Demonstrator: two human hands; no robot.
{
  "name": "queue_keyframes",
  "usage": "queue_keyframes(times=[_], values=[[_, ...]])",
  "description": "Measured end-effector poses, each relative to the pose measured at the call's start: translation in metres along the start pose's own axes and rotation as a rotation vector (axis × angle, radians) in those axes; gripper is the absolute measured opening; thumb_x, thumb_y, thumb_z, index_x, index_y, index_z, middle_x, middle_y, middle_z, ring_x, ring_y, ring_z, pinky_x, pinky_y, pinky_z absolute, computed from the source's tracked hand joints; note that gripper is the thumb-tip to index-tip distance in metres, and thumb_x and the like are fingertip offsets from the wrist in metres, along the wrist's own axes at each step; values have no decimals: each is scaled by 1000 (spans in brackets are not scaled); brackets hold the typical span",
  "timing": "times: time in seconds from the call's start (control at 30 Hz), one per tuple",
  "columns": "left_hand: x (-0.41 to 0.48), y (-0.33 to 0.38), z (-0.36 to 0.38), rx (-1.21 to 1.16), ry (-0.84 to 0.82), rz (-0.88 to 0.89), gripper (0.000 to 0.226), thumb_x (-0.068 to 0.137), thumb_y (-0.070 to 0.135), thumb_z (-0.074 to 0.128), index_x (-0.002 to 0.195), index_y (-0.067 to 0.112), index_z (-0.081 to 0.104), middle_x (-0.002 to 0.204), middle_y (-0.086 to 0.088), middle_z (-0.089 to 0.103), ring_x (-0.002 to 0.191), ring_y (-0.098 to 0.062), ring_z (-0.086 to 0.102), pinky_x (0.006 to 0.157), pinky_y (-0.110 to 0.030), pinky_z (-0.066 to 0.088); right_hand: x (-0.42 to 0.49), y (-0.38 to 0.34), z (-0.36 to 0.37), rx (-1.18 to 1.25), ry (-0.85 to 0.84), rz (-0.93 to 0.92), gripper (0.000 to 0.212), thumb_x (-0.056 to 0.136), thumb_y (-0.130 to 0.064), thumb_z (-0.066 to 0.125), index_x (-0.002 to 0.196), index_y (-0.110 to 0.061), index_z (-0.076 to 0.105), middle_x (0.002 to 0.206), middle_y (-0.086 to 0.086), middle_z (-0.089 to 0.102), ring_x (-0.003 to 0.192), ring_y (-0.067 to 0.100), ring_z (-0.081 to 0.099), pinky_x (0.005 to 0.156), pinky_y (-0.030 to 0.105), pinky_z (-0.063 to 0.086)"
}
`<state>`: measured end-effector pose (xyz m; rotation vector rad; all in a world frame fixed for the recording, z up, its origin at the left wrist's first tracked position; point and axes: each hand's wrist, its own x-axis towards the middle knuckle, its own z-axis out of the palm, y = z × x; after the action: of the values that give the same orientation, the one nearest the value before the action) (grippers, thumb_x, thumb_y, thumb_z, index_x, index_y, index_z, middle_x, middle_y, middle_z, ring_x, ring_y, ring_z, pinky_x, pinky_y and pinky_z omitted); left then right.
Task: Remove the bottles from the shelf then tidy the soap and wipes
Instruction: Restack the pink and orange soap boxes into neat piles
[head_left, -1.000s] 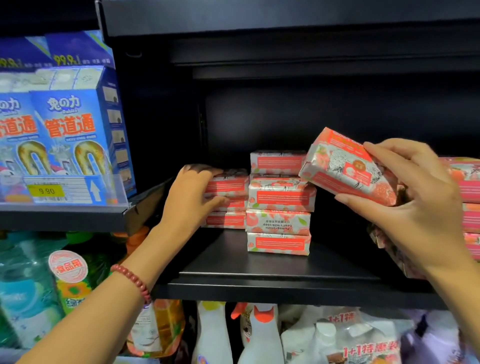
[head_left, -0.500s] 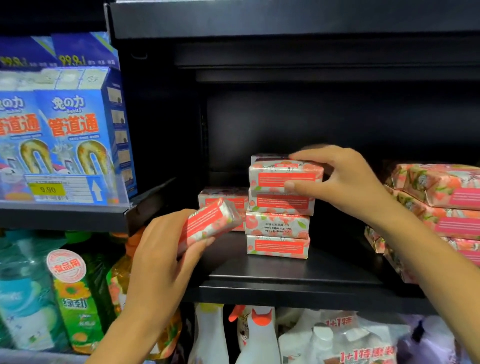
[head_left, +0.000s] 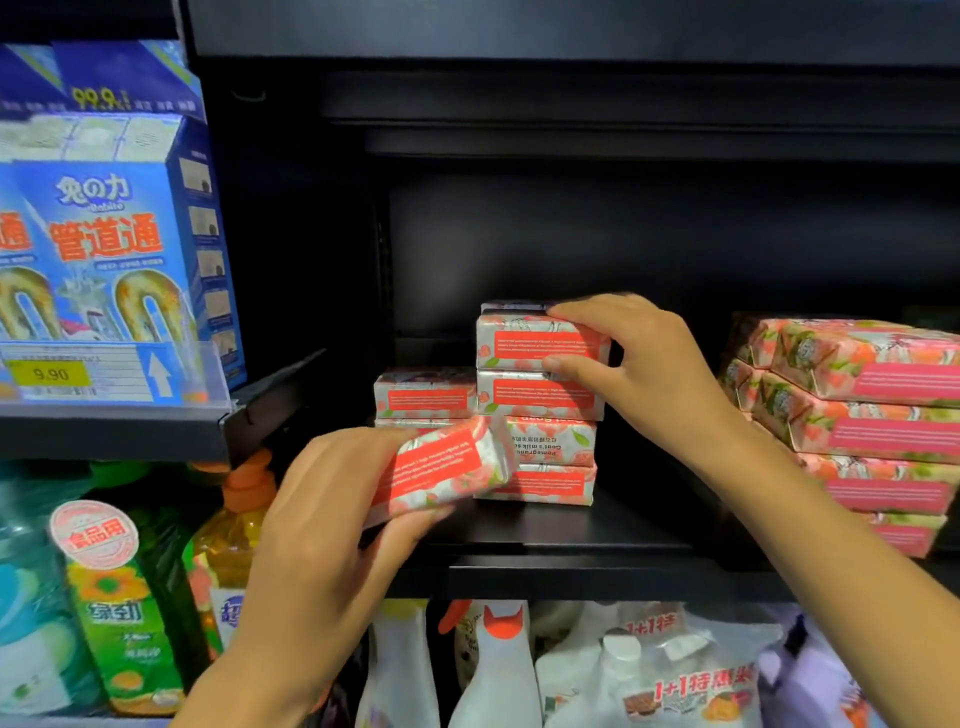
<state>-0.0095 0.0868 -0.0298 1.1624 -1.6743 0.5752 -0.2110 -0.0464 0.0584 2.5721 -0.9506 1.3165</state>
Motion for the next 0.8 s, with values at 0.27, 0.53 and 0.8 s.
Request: queue_keyframes(times=[0.27, 0.53, 0.8], values=[[2, 9, 36, 38, -167, 209, 42, 88, 42, 58, 118, 13, 56, 112, 1, 62, 106, -14, 55, 101, -16, 33, -66, 13, -24, 6, -38, 95, 52, 83, -48, 54, 129, -23, 55, 125, -14, 53, 113, -3, 45, 90, 0, 27], [2, 12, 54, -18, -213, 168, 48, 82, 48, 56, 110, 10, 65, 110, -1, 67, 110, -12, 53, 101, -20, 38, -117, 26, -17, -93, -569, 157, 81, 72, -79, 39, 141, -38, 33, 136, -31, 23, 123, -16, 17, 99, 0, 10], [0, 14, 54, -158, -225, 7, 44, 81, 47, 57, 110, 16, 70, 112, 4, 67, 110, -6, 54, 95, -24, 44, -127, 25, -11, -118, -516, 176, 61, 85, -55, 52, 140, -40, 29, 138, -33, 15, 124, -18, 8, 92, -8, -1]])
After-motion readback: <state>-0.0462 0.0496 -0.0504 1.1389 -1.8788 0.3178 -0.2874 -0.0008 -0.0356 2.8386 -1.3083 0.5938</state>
